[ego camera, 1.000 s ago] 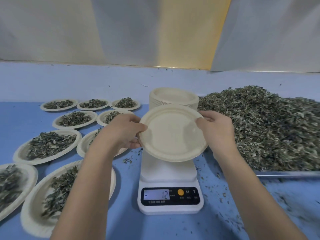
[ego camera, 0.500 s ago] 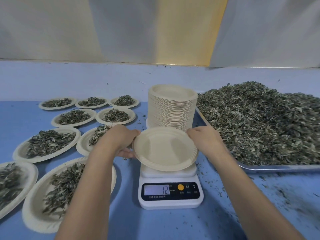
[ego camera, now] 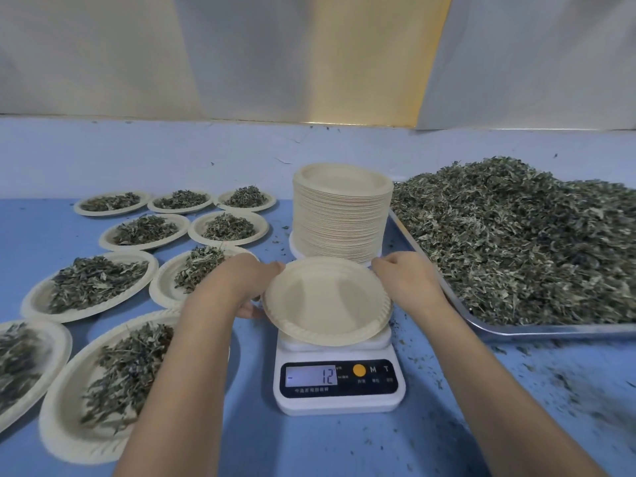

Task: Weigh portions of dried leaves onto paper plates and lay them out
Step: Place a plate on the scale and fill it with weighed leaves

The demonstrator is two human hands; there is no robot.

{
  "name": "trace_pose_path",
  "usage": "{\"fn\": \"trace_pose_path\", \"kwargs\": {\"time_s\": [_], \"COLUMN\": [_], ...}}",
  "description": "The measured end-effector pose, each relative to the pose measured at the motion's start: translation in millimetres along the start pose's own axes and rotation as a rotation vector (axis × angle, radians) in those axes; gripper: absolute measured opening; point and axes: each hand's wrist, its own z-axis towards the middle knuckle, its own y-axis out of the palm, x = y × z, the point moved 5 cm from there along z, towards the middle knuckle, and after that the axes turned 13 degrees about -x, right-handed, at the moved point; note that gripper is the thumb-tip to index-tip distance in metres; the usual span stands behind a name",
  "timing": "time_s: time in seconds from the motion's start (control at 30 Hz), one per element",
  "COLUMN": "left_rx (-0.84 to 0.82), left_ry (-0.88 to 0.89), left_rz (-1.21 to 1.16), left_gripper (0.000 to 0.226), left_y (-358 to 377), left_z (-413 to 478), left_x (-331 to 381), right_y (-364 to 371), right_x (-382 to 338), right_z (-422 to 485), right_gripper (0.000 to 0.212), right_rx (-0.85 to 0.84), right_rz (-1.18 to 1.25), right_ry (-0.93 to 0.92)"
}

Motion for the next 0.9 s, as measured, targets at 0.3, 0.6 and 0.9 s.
{"fn": "trace_pose_path", "kwargs": {"time_s": [0.3,0.6,0.9], "left_rx": [0.331,0.058,-0.005], "left_ry": [0.509,0.789,0.85], "left_rz": [0.217,0.056,-0.029], "left_gripper": [0.03,0.023,0.02], "left_y": [15.8,92.0,125.6], "left_z": [-15.7,-28.1,-28.8], "left_x": [53.8,117.2,148.8], "right_y": [-38.9,-88.0,-66.0], "right_x": [2.7,75.1,100.8], "right_z": [-2.7,4.9,13.5], "right_gripper": [0.022,0.048,0.048], "right_rx": [0.224,0.147,-0.222], "right_rz": [0.008,-0.552,-0.737], "right_ry": [-0.109,0.192,0.386]}}
